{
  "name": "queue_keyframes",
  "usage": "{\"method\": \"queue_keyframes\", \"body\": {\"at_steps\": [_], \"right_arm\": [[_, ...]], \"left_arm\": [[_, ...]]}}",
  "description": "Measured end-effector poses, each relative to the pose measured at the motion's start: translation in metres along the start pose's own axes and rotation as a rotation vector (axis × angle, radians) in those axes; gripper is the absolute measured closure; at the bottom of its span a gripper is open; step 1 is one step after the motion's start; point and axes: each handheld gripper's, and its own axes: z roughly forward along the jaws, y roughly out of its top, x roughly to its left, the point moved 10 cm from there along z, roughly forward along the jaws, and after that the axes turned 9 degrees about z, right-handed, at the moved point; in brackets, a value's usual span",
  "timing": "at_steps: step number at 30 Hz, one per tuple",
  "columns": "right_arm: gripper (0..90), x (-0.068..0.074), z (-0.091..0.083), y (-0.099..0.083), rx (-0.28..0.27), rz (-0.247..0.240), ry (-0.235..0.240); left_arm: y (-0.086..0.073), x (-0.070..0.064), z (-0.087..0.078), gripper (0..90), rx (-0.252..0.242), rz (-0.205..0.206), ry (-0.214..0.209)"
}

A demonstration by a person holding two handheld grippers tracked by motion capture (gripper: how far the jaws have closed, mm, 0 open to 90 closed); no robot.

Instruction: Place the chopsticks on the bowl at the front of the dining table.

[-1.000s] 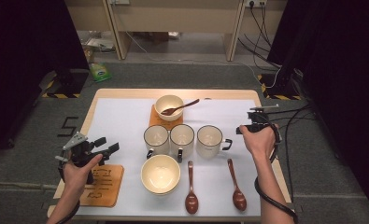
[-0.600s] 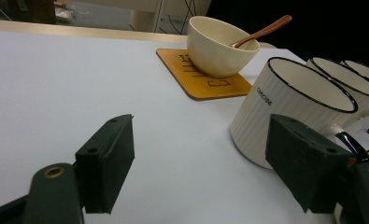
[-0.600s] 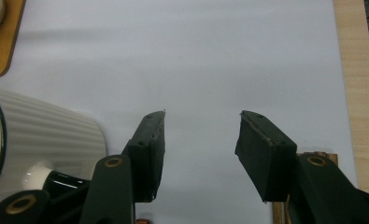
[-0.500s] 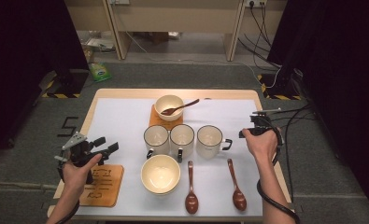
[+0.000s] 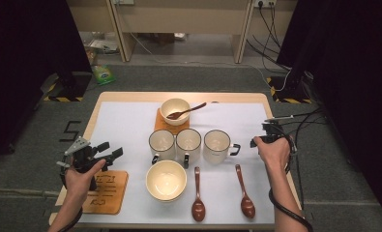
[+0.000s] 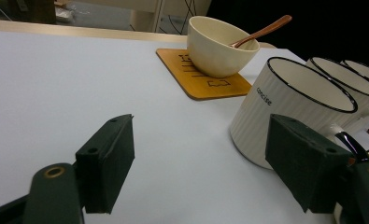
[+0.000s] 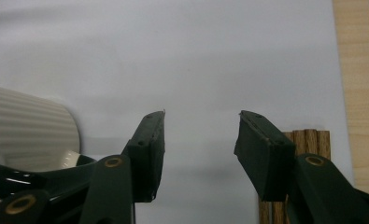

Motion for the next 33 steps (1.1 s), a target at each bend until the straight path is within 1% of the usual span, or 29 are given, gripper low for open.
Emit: {"method": "queue_keyframes", "body": {"at_steps": [12, 21, 33], "right_arm": [[50.9, -0.009, 0.008, -0.004, 0.026, 0.010, -0.020], [50.8, -0.019, 0.015, -0.007, 0.041, 0.012, -0.046], [51.2, -0.021, 0.018, -0.010, 0.052, 0.009, -0.050]], "left_arm": [[0.001, 0.001, -0.001, 23.4, -0.003, -0.001, 0.000], [0.000, 0.000, 0.000, 23.4, -0.001, 0.000, -0.001], [0.000, 0.000, 0.000, 23.4, -0.001, -0.001, -0.002]]}}
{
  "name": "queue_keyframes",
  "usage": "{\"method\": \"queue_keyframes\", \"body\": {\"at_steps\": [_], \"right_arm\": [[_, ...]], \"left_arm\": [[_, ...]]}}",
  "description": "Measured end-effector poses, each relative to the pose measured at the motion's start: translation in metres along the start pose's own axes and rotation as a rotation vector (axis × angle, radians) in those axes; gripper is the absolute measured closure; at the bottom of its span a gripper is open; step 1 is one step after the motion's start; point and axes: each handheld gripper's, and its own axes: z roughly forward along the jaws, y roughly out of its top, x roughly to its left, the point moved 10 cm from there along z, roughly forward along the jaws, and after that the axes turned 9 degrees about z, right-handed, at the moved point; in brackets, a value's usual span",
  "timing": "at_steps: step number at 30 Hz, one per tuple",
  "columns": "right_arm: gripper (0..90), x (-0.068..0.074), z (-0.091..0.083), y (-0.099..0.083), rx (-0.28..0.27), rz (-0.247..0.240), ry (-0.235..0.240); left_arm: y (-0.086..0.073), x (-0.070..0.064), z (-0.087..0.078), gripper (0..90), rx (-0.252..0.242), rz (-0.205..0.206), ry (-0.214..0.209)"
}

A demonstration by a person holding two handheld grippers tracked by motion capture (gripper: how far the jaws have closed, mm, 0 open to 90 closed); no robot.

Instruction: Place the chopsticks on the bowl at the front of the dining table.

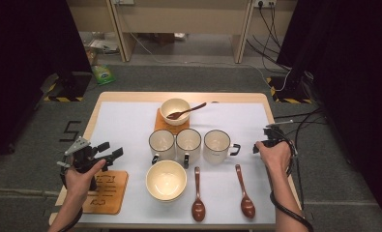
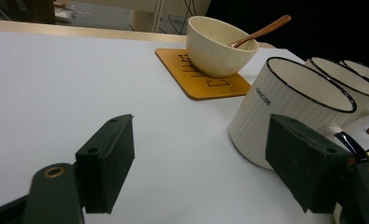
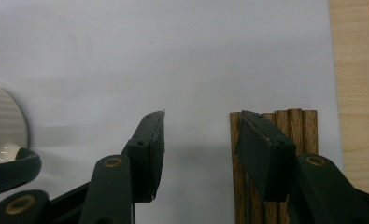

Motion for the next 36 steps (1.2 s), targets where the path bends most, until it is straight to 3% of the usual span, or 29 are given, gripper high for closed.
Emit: {"method": "queue_keyframes", "body": {"at_steps": [18, 25, 36], "right_arm": [[52.8, -0.0040, 0.0041, 0.0009, 0.002, -0.026, -0.036], [54.2, -0.0022, 0.0060, 0.0018, 0.005, -0.026, -0.021], [69.8, -0.0039, 0.0083, -0.0038, 0.028, -0.060, -0.062]], "left_arm": [[-0.0004, -0.0002, 0.0003, 23.4, 0.002, 0.001, -0.001], [-0.0001, -0.0010, 0.0007, 23.4, 0.002, 0.005, -0.003], [0.0001, -0.0012, 0.0006, 23.5, 0.002, 0.005, -0.004]]}}
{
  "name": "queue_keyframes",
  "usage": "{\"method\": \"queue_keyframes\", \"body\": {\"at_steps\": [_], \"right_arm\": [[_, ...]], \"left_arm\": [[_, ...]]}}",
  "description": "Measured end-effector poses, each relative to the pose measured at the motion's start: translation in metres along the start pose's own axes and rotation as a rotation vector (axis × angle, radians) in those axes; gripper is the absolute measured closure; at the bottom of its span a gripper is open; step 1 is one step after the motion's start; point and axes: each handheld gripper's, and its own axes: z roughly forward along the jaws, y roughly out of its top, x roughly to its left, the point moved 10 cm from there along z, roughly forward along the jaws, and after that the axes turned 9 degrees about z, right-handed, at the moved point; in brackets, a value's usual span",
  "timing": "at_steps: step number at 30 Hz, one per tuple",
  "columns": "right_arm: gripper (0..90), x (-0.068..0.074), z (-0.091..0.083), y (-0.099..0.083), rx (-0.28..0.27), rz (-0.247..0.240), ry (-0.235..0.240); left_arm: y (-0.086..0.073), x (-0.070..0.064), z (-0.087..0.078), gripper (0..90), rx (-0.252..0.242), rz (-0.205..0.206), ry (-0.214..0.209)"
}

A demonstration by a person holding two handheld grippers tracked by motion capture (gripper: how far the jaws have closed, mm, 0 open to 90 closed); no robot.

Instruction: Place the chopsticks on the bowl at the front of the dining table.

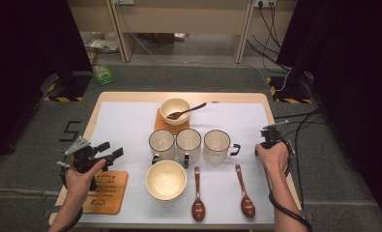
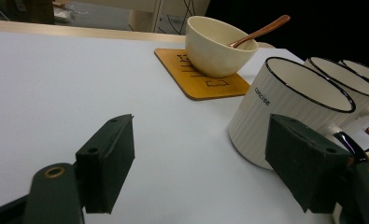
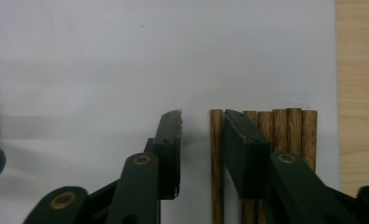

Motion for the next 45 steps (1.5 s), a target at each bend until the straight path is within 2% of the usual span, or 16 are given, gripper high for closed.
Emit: {"method": "queue_keyframes", "body": {"at_steps": [8, 20, 26, 33, 45], "right_arm": [[82.1, -0.004, -0.002, -0.007, 0.027, 0.016, -0.007], [84.1, 0.001, -0.002, -0.007, 0.051, 0.039, 0.017], [84.1, 0.009, -0.002, 0.005, 0.024, 0.040, 0.027], [84.1, 0.018, 0.007, 0.022, 0.012, 0.029, 0.036], [84.1, 0.021, 0.017, 0.039, 0.002, 0.025, 0.041]], "left_arm": [[-0.002, -0.001, 0.002, 23.5, 0.006, -0.001, -0.004], [-0.002, 0.000, 0.001, 23.6, 0.007, 0.000, -0.001], [-0.002, 0.001, 0.000, 23.7, 0.007, -0.002, 0.000], [-0.003, 0.003, 0.000, 23.8, 0.006, -0.008, 0.002], [-0.004, 0.003, 0.000, 23.8, 0.009, -0.012, 0.005]]}}
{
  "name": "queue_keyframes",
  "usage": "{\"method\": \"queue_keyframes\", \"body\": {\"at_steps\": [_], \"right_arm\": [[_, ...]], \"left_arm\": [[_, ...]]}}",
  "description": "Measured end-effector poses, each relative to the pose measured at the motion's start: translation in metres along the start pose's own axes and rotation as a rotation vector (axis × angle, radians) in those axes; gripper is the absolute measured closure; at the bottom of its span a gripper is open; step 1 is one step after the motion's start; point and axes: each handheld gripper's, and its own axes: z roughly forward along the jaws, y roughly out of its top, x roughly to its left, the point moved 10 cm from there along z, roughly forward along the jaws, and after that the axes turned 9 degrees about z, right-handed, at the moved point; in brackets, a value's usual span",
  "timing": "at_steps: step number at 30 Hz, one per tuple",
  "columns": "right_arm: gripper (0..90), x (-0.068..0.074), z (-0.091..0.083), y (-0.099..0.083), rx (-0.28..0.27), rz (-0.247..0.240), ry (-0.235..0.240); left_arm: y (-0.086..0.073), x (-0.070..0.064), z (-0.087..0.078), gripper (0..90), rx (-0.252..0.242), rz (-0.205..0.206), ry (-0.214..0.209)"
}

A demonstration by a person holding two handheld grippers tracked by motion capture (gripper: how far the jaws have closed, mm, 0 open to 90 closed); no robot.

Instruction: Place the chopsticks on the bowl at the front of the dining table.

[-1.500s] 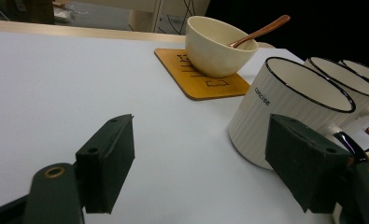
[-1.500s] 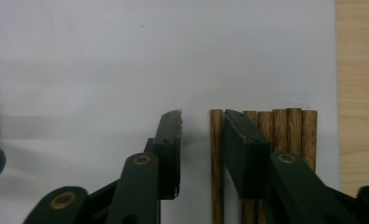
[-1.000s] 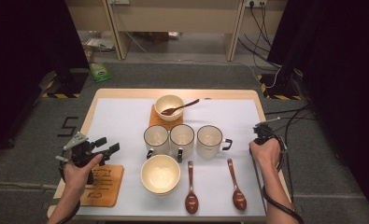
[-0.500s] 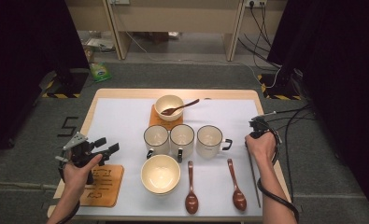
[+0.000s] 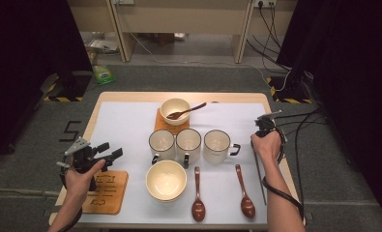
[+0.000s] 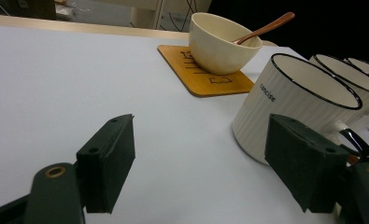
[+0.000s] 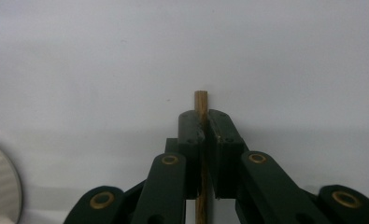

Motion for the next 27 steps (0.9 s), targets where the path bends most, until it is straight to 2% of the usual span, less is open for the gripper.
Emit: {"method": "queue_keyframes", "body": {"at_steps": [13, 27], "right_arm": [[84.1, 0.003, 0.002, 0.014, -0.021, -0.001, 0.003], [83.7, 0.003, 0.007, 0.018, -0.021, -0.008, -0.012]], "left_arm": [[0.000, 0.000, 0.000, 23.8, 0.001, -0.001, 0.001], [0.000, 0.001, -0.001, 23.9, 0.001, -0.001, 0.002]]}}
